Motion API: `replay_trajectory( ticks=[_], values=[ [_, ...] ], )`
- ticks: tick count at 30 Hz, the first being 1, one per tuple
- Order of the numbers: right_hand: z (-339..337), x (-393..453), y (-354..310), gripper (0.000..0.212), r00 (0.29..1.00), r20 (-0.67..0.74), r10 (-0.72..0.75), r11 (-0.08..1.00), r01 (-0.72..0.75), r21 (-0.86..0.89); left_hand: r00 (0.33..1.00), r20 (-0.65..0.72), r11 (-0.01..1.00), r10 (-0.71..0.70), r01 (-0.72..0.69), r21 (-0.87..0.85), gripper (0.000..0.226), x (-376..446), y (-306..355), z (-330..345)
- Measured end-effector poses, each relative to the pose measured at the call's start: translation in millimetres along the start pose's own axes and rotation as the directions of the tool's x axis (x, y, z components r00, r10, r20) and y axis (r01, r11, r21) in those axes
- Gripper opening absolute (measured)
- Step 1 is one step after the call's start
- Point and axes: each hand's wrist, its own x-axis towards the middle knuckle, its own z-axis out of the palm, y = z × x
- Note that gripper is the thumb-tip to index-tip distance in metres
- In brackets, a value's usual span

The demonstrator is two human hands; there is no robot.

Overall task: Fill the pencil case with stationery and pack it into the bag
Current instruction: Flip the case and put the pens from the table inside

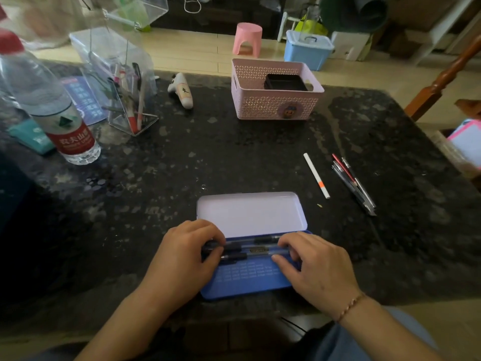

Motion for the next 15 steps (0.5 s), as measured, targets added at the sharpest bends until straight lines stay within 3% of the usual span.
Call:
replay_trajectory(
  ticks=[3, 8, 10, 12, 15],
  values=[
    [-0.3, 2.1, -3.8, 0.019, 1.000, -0.018, 0.003, 1.000, -0.003, -0.001, 0.999, 0.034, 1.000, 0.026, -0.026, 0.002, 0.007, -0.4, 2.1, -1.3],
    [2.2, 6.6, -6.8, 0.021, 0.998, -0.020, -0.065, 0.998, 0.064, -0.019, 0.996, 0.088, 0.990, 0.024, -0.036, 0.135, 0.016, 0.3, 5.1, -0.7],
    [-9.8, 13.0, 8.0, 0.020, 0.996, -0.079, -0.033, 0.998, 0.038, 0.053, 0.996, 0.087, 0.987, 0.018, -0.032, 0.160, 0.016, 0.5, 5.8, -0.9],
    [-25.4, 26.4, 43.6, 0.014, 0.957, -0.219, 0.191, 0.980, -0.176, 0.089, 0.996, 0.087, 0.986, 0.003, -0.017, 0.165, 0.017, 0.3, 5.5, -0.5],
    [-41.5, 42.9, 112.7, 0.015, 0.765, -0.258, 0.590, 0.791, -0.612, -0.005, 0.997, 0.079, 0.989, -0.002, -0.010, 0.150, 0.018, -0.7, 5.2, -0.4]
  ],
)
